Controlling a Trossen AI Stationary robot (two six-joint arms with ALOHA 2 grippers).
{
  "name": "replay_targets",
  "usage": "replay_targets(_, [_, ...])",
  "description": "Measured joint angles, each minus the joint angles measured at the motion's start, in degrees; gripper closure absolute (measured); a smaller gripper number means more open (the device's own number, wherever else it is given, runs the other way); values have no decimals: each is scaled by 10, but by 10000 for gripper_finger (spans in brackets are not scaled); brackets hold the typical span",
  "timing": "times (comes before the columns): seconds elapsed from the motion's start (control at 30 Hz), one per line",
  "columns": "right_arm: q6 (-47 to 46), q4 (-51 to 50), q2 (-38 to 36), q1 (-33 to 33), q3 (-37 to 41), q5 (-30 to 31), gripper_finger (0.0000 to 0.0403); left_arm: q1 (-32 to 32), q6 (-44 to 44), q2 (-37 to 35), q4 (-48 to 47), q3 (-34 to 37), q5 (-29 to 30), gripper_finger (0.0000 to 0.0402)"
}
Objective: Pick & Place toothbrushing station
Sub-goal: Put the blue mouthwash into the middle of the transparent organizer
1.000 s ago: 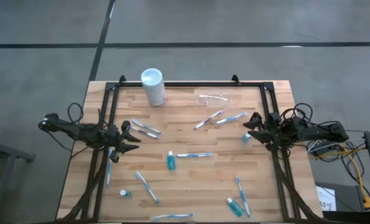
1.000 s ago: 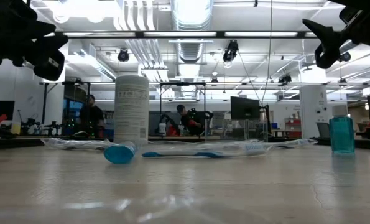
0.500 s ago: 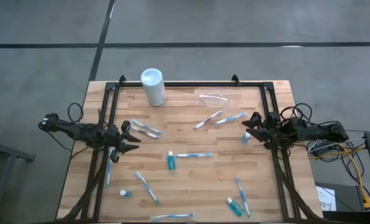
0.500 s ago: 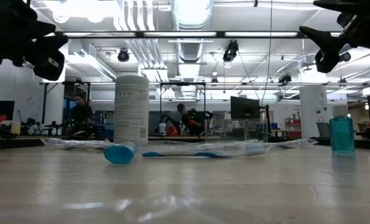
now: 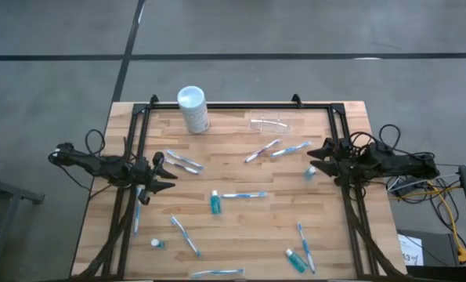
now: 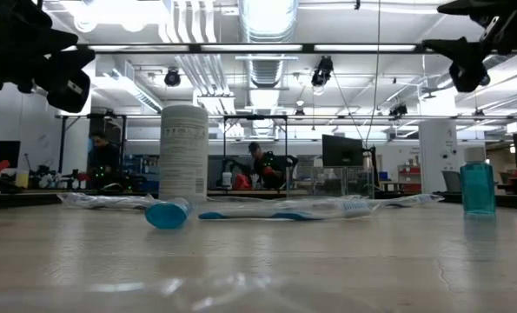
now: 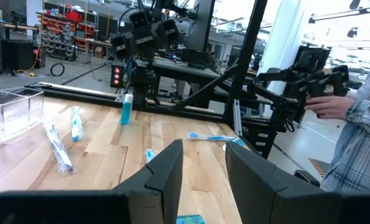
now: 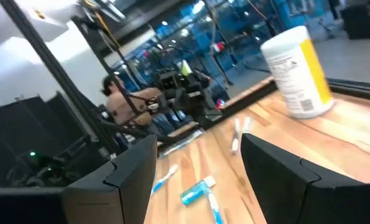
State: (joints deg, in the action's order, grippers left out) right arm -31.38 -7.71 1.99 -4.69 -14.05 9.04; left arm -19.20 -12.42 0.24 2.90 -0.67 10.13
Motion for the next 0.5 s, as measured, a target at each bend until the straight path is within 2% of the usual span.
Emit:
replay_targets(0.17, [-23,-50,37,0,-65,2,175,0,0,0,0,0,0,275])
replay_targets(0.5, [-116,-262,167,0,-220,12,175,0,0,0,0,0,0,275])
